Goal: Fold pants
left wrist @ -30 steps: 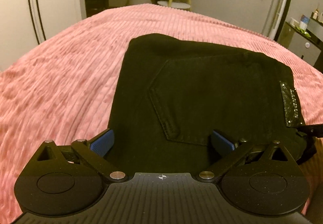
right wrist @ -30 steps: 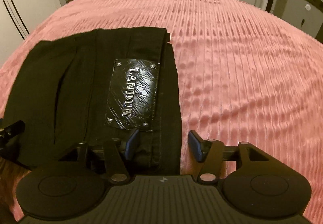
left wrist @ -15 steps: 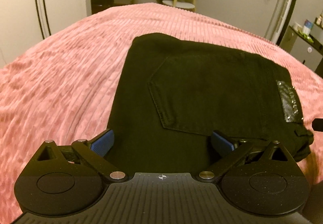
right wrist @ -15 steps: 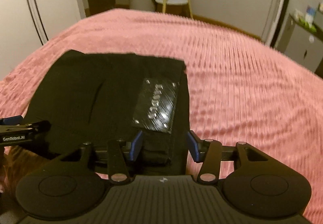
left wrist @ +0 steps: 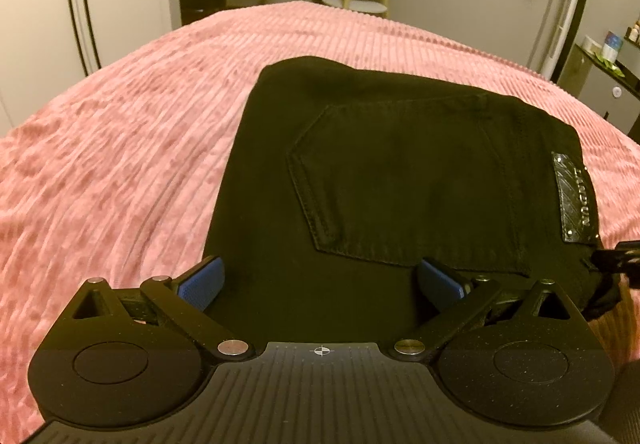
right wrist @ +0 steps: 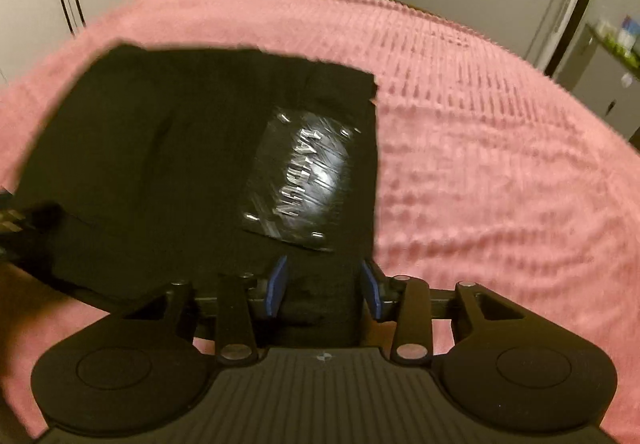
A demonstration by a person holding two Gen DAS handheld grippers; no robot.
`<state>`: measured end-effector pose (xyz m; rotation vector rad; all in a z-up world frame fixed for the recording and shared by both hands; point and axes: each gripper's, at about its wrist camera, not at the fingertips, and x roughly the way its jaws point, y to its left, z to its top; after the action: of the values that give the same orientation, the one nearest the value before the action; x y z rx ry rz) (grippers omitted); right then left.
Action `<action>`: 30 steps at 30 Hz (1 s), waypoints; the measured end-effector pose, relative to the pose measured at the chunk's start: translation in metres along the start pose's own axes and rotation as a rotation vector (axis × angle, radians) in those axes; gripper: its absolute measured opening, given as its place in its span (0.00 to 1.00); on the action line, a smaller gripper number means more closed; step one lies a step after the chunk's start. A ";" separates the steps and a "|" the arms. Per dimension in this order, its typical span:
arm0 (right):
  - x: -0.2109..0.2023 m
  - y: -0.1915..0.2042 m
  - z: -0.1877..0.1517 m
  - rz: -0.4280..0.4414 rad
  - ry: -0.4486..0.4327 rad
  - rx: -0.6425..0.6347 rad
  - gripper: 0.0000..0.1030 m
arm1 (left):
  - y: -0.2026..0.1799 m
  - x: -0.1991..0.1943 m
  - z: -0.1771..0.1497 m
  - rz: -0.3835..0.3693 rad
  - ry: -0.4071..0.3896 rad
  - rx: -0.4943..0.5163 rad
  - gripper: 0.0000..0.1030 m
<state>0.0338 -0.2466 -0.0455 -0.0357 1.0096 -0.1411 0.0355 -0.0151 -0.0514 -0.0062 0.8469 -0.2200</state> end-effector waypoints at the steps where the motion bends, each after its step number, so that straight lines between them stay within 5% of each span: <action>1: 0.003 -0.003 0.000 0.013 0.006 0.018 0.37 | 0.000 0.001 0.000 0.001 0.001 -0.001 1.00; 5: 0.001 -0.023 0.000 0.100 -0.015 0.116 0.40 | 0.003 0.000 0.001 -0.013 -0.004 -0.024 1.00; 9: -0.011 -0.054 -0.011 0.180 -0.072 0.237 0.57 | 0.017 -0.005 0.008 -0.051 -0.015 -0.084 1.00; 14: -0.003 -0.092 -0.016 0.245 -0.066 0.359 0.63 | 0.051 -0.011 0.027 -0.098 -0.072 -0.220 1.00; 17: 0.019 -0.107 -0.015 0.352 -0.019 0.418 0.69 | 0.071 0.006 0.038 -0.121 -0.018 -0.232 1.00; 22: 0.054 -0.128 -0.008 0.559 -0.005 0.552 0.77 | 0.087 0.049 0.045 -0.262 0.123 -0.210 1.00; 27: 0.079 -0.133 0.004 0.689 0.003 0.611 0.82 | 0.085 0.075 0.055 -0.413 0.144 -0.239 1.00; 30: 0.084 -0.131 0.009 0.773 0.005 0.624 0.78 | 0.073 0.088 0.061 -0.403 0.146 -0.184 1.00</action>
<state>0.0723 -0.3878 -0.0991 0.9142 0.8867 0.2570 0.1513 0.0338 -0.0824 -0.3391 1.0046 -0.5248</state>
